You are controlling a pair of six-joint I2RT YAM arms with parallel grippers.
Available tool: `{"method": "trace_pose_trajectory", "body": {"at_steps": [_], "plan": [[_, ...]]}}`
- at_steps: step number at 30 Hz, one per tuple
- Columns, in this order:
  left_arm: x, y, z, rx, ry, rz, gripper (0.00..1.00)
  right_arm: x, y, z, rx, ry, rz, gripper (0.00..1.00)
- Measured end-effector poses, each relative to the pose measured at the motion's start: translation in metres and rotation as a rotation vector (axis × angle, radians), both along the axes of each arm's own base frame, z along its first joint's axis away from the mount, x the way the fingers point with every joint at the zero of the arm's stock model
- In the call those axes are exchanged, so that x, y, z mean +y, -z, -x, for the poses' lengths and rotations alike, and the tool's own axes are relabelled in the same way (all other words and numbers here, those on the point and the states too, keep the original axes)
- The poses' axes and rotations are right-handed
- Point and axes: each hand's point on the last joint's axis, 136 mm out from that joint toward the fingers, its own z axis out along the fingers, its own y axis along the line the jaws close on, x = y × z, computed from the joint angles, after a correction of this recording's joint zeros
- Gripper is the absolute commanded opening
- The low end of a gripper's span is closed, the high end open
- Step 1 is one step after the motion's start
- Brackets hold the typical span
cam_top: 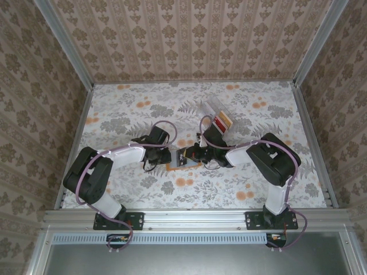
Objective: Put the credit cards into the card holder
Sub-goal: Insert the credit card into the card slot.
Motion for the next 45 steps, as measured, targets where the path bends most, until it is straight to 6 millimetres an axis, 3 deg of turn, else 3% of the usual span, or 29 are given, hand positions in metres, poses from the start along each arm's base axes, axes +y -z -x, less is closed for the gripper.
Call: {"method": "trace_pose_trajectory", "body": {"at_steps": [4, 8, 12, 14, 20, 24, 40, 45], "plan": [[0.002, 0.000, 0.000, 0.001, -0.003, -0.011, 0.28, 0.002, 0.003, -0.001, 0.005, -0.004, 0.004, 0.00], [0.007, -0.003, 0.001, -0.004, -0.012, -0.033, 0.40, 0.007, 0.004, -0.001, 0.001, -0.015, 0.035, 0.00], [0.015, -0.007, 0.001, -0.006, -0.028, -0.046, 0.42, 0.014, 0.004, 0.001, -0.009, -0.034, 0.067, 0.01], [0.016, -0.007, 0.000, -0.007, -0.033, -0.044, 0.42, 0.016, 0.004, 0.003, -0.012, -0.044, 0.076, 0.01], [0.012, -0.008, -0.002, -0.004, -0.035, -0.015, 0.26, 0.020, 0.004, 0.005, -0.004, -0.058, 0.087, 0.02], [0.014, -0.002, -0.002, 0.013, -0.039, -0.021, 0.21, 0.023, 0.002, 0.005, -0.001, -0.070, 0.091, 0.02], [0.013, -0.001, -0.004, 0.012, -0.048, -0.015, 0.19, 0.031, 0.003, 0.008, 0.027, -0.115, 0.106, 0.07], [0.013, 0.000, -0.004, 0.019, -0.075, 0.002, 0.19, 0.044, 0.006, 0.010, 0.054, -0.094, 0.106, 0.07]]}}
